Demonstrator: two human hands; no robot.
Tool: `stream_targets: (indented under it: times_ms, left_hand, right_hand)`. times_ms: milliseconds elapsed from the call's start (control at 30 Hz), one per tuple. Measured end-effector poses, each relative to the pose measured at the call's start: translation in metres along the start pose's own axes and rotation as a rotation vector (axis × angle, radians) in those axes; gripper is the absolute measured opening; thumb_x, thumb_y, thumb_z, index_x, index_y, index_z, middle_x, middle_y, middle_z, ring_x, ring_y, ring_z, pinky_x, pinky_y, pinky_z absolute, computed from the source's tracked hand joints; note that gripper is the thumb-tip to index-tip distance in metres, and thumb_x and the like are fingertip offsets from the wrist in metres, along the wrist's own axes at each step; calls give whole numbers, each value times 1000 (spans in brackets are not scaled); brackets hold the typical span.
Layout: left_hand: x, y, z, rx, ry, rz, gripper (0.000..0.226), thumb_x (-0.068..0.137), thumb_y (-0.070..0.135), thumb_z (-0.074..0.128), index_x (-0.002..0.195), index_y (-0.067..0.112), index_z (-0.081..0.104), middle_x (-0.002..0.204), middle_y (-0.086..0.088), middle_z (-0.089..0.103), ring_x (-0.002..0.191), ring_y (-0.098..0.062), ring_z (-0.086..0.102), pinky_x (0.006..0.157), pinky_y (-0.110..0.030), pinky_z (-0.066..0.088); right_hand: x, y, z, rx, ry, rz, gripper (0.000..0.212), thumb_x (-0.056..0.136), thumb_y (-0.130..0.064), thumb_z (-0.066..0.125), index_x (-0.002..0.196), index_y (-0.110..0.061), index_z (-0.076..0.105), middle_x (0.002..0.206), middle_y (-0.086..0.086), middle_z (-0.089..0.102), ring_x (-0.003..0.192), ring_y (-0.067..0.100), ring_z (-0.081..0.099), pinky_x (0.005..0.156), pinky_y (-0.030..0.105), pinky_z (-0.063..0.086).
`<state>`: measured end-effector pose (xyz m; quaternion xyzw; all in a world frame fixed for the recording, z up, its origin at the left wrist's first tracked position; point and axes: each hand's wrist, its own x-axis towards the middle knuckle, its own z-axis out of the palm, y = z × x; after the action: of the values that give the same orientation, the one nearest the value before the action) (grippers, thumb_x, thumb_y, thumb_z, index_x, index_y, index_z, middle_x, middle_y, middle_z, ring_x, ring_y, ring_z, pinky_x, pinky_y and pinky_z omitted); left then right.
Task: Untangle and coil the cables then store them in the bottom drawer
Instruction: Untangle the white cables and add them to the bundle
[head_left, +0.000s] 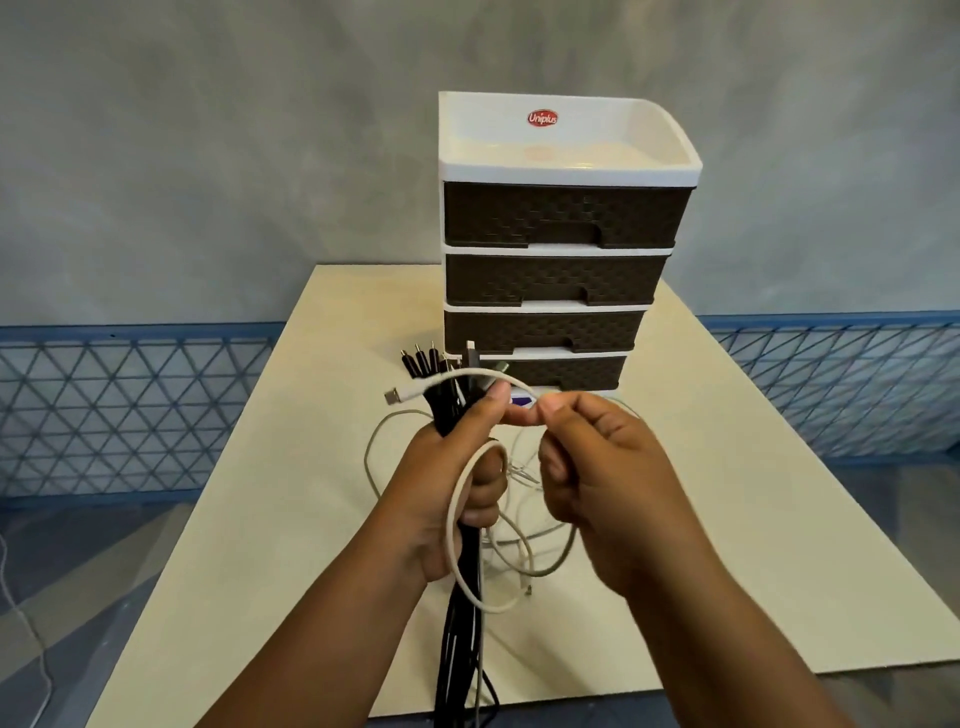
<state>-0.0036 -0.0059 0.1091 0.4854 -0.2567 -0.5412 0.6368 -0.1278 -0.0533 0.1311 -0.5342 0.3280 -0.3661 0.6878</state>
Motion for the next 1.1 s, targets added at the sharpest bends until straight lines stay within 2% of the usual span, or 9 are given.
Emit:
stream_targets:
  times_ms: [133,233,433,533,633,733,867,967,1100]
  left_hand:
    - [-3,-1,1,-23,21,54,18,70,45,72,72,27,72,48,4,24,39,-7,20,46,-23,9]
    - [-2,-2,-2,-42,75,66,26,79,46,66,84,23,74,49,4,24,40,-7,19,46,-23,10]
    - [-1,2,-8,57,214,77,33,91,42,60,78,12,66,44,2,34,34,-7,33,37,-17,24]
    - [-1,4,-14,16,158,80,30,92,37,59,78,11,65,46,5,23,37,-8,19,38,-18,16]
    - [-1,7,-21,40,130,102,29,93,37,57,81,13,66,50,7,19,43,-8,12,42,-22,13]
    - [-1,6,-24,5,107,109,28,90,40,58,76,16,63,51,7,21,42,-6,14,41,-21,13]
    - [0,4,-23,-114,61,126,30,88,44,56,71,19,57,66,5,40,39,-2,20,42,-18,15]
    - [2,8,-26,-246,16,152,34,95,44,47,71,21,51,75,6,54,39,-2,20,38,-14,20]
    - [0,17,-32,-335,-26,183,38,99,43,39,69,21,47,49,8,34,37,-2,22,36,-14,21]
  right_hand:
    - [0,8,7,47,47,78,23,103,-18,44,93,-2,57,50,3,38,38,10,23,42,21,16]
    - [-1,13,10,-7,26,110,23,103,-18,43,88,-5,55,48,5,40,36,11,25,40,20,18]
    - [-16,27,13,-177,-279,134,32,104,-28,42,92,-2,58,48,8,47,32,14,33,38,20,27]
    - [-23,38,2,-182,-443,133,32,102,-35,45,86,-10,57,57,9,57,45,19,50,48,27,39]
    - [-32,48,-22,-344,-529,146,36,100,-39,45,88,-11,63,77,7,70,76,14,63,75,23,48]
    - [-38,58,-50,-446,-500,165,34,99,-41,48,94,-13,67,90,6,74,88,14,63,89,28,47]
    - [-42,68,-62,-218,-490,340,36,93,-39,53,99,-8,69,88,15,70,76,30,65,70,35,48]
    - [-46,69,-61,-146,-572,461,41,96,-41,51,103,-5,71,96,16,71,84,30,66,78,36,51]
    - [-39,84,-66,-314,-319,374,47,91,-44,53,90,-4,76,90,16,75,79,27,69,83,41,56]
